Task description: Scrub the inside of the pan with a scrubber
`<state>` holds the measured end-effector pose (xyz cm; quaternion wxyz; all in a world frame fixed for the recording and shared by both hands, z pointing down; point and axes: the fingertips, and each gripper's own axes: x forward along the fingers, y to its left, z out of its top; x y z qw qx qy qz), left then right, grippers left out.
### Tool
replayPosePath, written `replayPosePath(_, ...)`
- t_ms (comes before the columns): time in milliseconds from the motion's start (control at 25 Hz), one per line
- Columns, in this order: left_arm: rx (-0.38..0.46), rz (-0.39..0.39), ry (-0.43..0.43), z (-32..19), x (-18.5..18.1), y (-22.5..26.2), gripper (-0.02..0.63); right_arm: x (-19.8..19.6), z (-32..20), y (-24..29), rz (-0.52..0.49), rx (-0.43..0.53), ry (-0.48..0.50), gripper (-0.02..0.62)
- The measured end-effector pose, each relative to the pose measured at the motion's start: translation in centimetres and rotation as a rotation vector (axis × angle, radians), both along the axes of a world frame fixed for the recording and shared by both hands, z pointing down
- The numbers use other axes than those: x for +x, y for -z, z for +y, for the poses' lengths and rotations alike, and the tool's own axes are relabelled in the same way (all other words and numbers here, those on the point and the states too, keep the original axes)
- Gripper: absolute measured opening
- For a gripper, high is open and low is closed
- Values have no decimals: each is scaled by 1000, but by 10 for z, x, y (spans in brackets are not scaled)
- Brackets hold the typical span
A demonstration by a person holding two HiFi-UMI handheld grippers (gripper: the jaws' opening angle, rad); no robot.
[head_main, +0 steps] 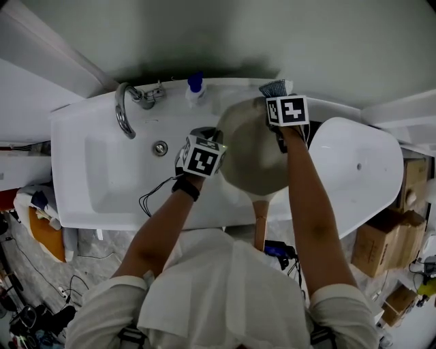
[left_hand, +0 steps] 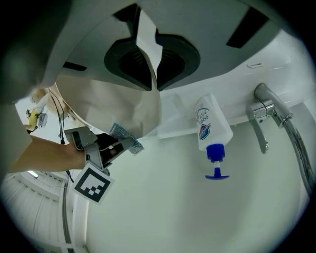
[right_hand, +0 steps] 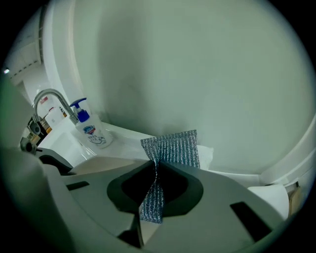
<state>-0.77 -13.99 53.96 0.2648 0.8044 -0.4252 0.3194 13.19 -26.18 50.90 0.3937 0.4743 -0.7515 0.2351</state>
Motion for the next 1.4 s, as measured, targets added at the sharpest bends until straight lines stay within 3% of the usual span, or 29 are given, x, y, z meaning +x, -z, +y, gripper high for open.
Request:
replayPosePath(200,1,1,-4,-1,-1,-1,43,-23,-5,0,27,0,68,37)
replayPosePath(640,4,2,3,-1,-2,-1,43,77,28,-4,59,-106,-54,37)
replayPosePath(1200,0,4,2,-1,-2,-1,43,125,116,-9,13,-208,-59,37)
replayPosePath(1400,0,-3,-5,-2,-1,0,43,124,111,-10,25,-216,-30,37)
